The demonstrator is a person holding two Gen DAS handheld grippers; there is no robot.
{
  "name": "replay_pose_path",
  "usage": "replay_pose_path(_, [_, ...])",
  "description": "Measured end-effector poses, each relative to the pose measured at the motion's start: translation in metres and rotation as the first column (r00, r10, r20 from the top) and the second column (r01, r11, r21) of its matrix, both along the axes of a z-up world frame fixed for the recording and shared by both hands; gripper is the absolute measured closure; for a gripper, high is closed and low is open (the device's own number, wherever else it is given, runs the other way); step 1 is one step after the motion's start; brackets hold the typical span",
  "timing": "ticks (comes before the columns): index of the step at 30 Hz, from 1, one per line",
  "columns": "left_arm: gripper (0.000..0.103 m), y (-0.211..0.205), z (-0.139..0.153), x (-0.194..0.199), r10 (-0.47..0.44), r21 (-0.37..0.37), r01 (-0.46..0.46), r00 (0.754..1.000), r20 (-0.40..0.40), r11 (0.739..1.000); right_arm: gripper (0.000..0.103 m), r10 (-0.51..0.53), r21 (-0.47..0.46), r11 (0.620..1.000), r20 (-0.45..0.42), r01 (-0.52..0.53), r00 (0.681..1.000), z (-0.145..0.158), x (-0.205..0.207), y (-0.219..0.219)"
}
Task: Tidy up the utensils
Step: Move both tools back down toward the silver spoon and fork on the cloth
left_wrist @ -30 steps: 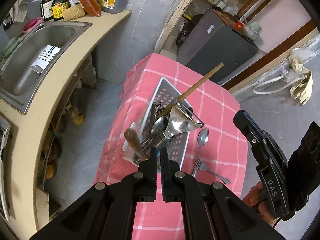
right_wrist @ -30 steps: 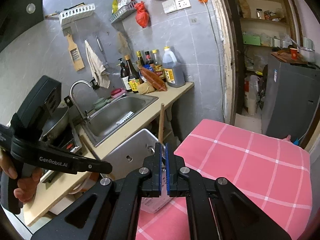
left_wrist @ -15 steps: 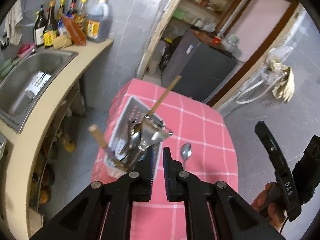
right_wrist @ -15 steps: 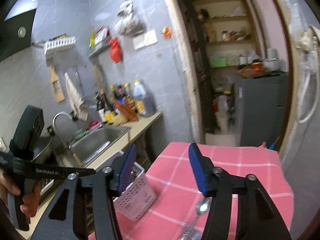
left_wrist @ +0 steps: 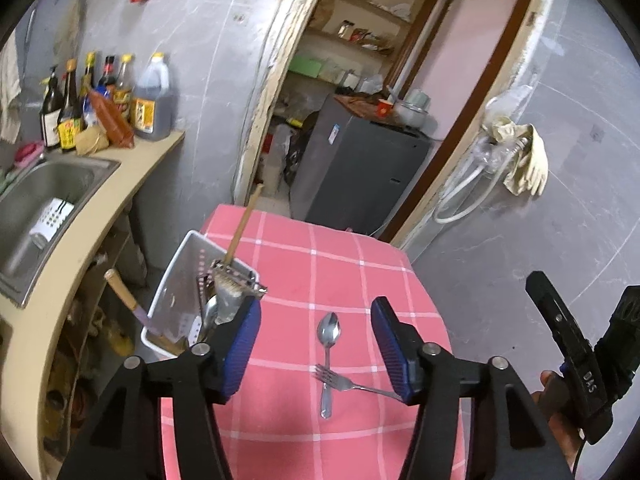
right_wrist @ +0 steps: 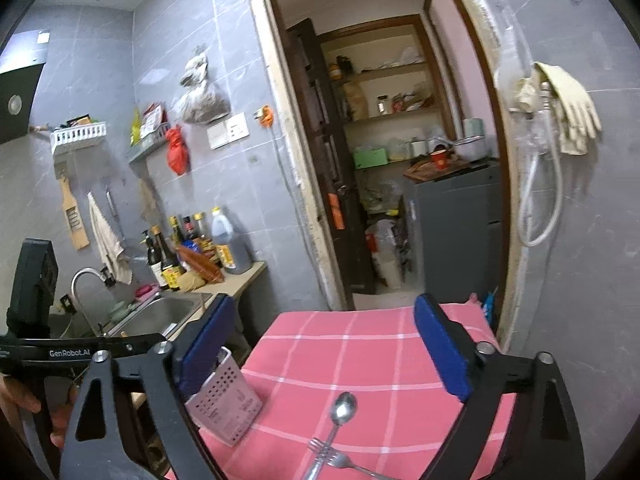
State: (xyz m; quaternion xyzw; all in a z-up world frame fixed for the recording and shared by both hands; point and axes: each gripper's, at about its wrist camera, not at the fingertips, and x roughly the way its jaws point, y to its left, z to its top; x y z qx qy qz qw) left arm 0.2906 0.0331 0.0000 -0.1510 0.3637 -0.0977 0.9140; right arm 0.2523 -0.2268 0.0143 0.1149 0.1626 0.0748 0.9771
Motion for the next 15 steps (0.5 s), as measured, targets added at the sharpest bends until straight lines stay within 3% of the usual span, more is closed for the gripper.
replay_pose_path(4, [0.032,-0.012,0.004,-0.007,-0.010,0.015,0.009,0.999,0.050,1.000,0.001,-0.029,-0.003,1.000,0.011,0.029,1.000,-0.003,-0.012,-0.009])
replay_pose_path(15, [0.007,-0.040,0.001,-0.023,-0.021,0.037,0.015,0.985,0.170,0.999,0.001,-0.077,-0.015,0.997,0.019,0.078,0.997,-0.016,-0.035,-0.032])
